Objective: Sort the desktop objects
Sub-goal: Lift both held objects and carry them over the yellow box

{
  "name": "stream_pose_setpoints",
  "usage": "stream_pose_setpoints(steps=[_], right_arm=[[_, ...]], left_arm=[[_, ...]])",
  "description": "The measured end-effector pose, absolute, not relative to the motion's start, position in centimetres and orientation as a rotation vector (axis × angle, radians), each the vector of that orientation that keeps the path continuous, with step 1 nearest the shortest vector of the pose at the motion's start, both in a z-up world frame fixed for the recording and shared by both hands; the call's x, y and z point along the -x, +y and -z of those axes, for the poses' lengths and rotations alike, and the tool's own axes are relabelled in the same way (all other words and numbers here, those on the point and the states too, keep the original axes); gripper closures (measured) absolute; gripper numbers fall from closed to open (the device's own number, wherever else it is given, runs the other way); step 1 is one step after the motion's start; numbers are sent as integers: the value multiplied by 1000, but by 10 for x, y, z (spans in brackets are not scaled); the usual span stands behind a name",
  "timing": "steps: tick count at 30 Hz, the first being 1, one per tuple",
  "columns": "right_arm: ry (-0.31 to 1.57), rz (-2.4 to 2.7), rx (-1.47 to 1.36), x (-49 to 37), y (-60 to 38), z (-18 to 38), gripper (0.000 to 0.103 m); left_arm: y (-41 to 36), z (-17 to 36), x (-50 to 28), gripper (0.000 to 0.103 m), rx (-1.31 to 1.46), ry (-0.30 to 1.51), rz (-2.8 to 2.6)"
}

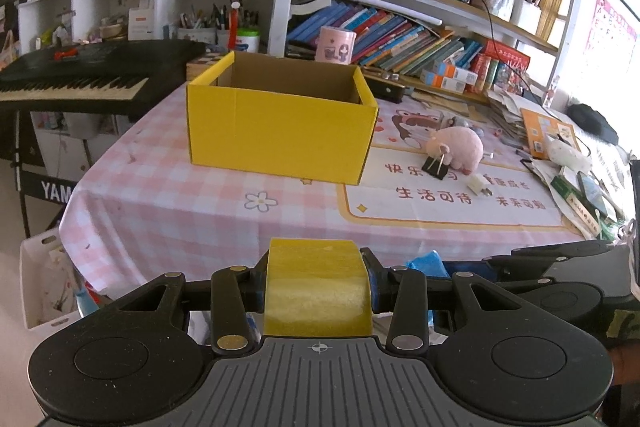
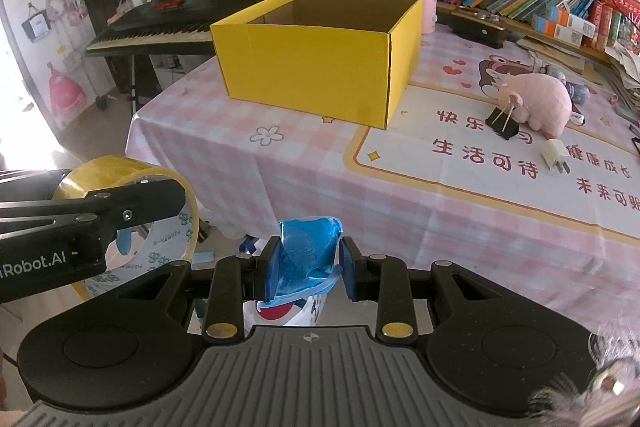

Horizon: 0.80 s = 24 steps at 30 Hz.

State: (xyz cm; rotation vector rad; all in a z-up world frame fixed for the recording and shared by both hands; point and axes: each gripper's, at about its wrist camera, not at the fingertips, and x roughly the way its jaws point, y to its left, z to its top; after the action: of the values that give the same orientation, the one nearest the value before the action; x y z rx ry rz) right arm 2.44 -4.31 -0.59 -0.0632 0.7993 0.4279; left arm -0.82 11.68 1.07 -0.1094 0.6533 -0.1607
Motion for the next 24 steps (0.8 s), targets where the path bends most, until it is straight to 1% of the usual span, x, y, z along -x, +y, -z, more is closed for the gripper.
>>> stream_pose_setpoints(steps=[24], right_arm=[[825, -515, 118, -46, -16, 8, 75]], left_arm=[[136, -7, -4, 63, 152, 658, 87]])
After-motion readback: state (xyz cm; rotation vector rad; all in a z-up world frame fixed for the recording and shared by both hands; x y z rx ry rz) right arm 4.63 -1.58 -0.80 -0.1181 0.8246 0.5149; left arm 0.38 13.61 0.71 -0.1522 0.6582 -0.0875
